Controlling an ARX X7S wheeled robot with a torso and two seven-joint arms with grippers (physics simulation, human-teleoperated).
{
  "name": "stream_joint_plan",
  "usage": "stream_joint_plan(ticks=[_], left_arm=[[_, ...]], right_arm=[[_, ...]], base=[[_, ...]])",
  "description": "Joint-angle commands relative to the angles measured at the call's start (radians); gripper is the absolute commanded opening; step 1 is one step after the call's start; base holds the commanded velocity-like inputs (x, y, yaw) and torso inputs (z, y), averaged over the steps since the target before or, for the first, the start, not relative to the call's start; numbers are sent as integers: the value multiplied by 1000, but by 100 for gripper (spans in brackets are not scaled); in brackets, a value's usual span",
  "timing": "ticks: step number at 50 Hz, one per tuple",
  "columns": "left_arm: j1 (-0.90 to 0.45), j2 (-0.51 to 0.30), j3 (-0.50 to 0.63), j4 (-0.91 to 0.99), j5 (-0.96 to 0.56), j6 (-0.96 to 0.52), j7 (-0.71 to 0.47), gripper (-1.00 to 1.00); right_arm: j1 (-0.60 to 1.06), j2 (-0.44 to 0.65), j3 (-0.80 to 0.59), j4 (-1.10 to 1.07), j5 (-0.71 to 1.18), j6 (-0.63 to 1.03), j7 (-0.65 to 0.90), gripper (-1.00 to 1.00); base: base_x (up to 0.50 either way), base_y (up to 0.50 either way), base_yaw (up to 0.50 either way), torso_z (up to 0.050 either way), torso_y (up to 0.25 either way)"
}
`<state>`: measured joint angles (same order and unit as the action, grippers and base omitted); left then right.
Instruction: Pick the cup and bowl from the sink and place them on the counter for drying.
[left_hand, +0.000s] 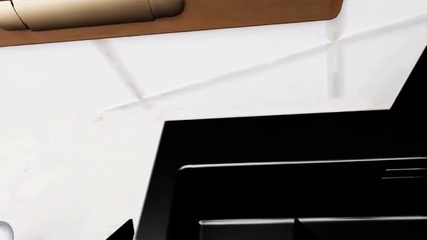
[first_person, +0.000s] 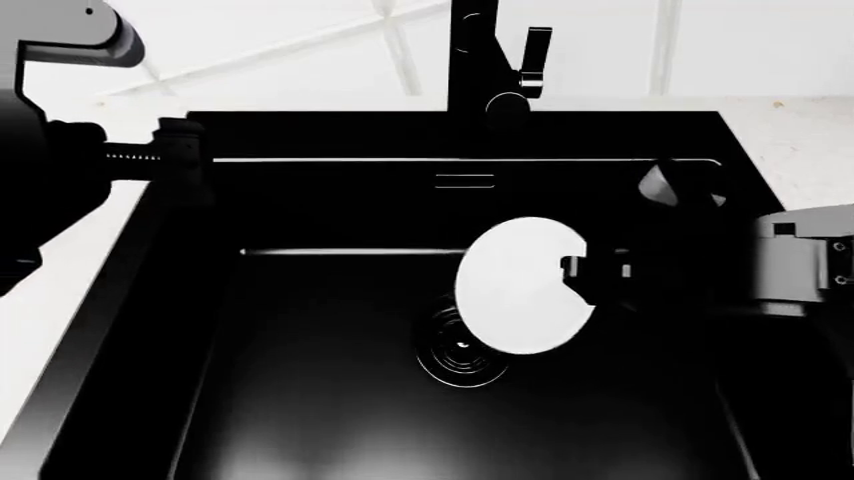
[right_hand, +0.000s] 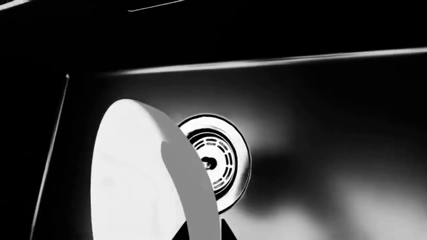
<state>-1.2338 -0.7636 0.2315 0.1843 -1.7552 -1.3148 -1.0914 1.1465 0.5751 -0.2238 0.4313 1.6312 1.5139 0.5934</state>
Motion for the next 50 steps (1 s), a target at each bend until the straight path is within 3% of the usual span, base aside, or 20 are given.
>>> stream_joint_plan(ticks=[1, 18, 32, 50], left_arm=[[9, -4, 4, -3, 21, 10, 31, 100], [9, -1, 16, 3, 19, 25, 29, 100], [7, -1, 26, 0, 37, 34, 52, 100], [5, 7, 40, -1, 41, 49, 54, 100]], right_arm=[[-70, 111, -8, -114, 405, -49, 281, -100], [-203, 294, 84, -296, 620, -190, 420, -100], [-235, 437, 169, -339, 686, -243, 453, -100], [-552, 540, 536, -460, 715, -369, 476, -100]], base=[[0, 0, 0, 0, 0], [0, 0, 0, 0, 0], [0, 0, 0, 0, 0], [0, 0, 0, 0, 0]])
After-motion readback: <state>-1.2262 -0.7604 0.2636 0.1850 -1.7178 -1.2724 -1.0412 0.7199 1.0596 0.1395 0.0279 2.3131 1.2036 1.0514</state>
